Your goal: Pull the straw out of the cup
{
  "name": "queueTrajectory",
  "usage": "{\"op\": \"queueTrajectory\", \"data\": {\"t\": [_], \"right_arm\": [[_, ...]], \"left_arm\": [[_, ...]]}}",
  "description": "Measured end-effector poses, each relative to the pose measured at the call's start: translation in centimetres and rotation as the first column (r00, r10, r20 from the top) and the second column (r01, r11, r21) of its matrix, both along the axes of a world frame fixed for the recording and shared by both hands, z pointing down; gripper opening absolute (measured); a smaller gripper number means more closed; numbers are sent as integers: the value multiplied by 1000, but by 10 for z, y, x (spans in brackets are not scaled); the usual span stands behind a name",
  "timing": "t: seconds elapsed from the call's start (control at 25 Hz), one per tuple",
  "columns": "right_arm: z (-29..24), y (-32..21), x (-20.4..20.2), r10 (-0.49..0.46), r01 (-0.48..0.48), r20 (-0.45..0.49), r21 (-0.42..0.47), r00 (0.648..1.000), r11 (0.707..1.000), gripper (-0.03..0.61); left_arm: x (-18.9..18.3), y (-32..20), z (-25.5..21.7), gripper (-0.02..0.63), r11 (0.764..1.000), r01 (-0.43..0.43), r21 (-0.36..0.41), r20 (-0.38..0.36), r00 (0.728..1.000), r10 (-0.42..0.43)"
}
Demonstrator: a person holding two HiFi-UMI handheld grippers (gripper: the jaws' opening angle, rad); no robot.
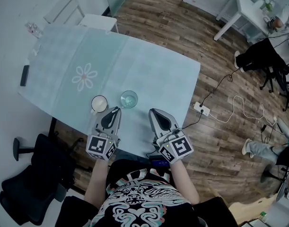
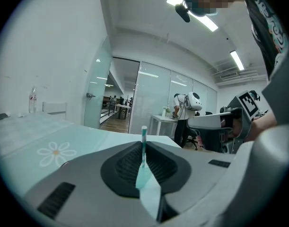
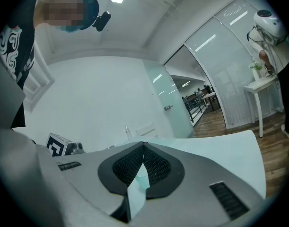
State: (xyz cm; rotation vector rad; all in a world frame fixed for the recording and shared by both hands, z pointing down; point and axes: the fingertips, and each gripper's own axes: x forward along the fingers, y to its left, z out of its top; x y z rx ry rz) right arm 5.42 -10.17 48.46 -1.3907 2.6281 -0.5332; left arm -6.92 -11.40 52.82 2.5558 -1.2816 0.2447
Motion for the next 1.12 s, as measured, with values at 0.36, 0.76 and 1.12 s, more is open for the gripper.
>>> {"op": "queueTrajectory", "data": {"t": [0.36,0.76,1.12], "right_arm": [[-7,2,-2,-5,5,3,15,1000,1000,26],[-16,8,-12,-32,32,-2,36,999,999,26],[-17,9,-14,-34,35,-19,38,999,999,25]], "left_arm": [[-4,4,-12,31,1000,-2,23,6,1000,2],[-11,9,-26,31,999,11,50,-9,1000,-11],[-15,13,-35,31,997,27,68,-20,999,-26]]}}
